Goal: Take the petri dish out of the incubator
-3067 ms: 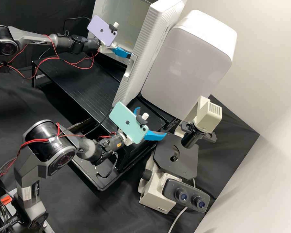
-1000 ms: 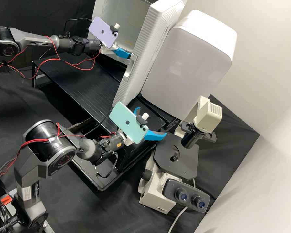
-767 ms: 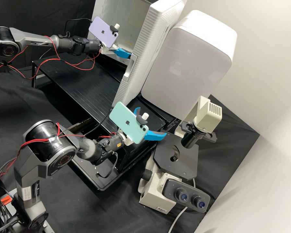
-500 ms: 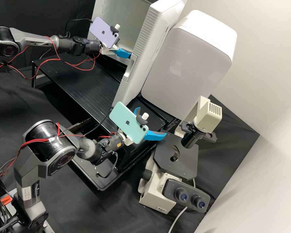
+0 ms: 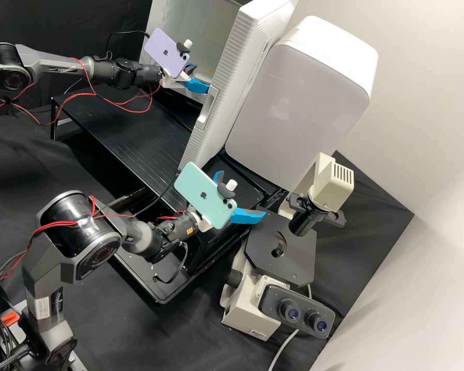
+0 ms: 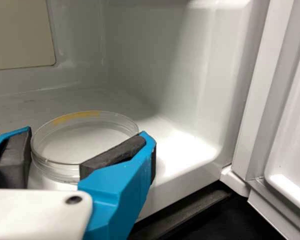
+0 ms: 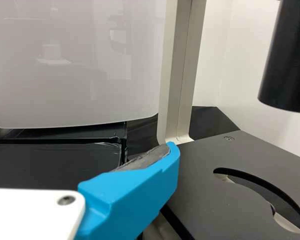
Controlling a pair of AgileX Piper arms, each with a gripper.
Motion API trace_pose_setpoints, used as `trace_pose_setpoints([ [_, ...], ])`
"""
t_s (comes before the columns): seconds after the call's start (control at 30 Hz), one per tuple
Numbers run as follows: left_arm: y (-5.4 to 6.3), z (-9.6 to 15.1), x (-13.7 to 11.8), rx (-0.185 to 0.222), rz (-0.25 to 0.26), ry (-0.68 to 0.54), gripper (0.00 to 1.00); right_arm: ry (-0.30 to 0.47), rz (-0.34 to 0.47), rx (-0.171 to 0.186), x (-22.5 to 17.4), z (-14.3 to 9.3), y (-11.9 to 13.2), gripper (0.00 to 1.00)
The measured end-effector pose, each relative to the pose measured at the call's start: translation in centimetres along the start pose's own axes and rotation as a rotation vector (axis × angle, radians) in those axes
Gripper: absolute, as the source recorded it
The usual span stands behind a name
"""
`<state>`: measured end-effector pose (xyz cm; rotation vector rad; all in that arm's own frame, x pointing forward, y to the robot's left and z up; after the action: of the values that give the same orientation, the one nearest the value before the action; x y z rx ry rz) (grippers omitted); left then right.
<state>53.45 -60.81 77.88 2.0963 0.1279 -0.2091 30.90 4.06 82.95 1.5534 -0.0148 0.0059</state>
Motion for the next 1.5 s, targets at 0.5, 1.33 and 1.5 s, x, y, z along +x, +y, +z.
trace_pose_setpoints([
  [0.5, -0.3, -0.1, 0.0, 0.058, 0.003, -0.002, 0.00, 0.000, 0.000, 0.000, 0.0, 0.0, 0.0, 1.00],
  [1.33, 0.0, 0.0, -5.7, 0.103, 0.036, -0.094, 0.00, 0.000, 0.000, 0.000, 0.0, 0.0, 0.0, 1.00],
  [1.5, 0.4, 0.0, -7.7, 0.112, 0.071, -0.128, 0.00, 0.000, 0.000, 0.000, 0.0, 0.0, 0.0, 1.00],
])
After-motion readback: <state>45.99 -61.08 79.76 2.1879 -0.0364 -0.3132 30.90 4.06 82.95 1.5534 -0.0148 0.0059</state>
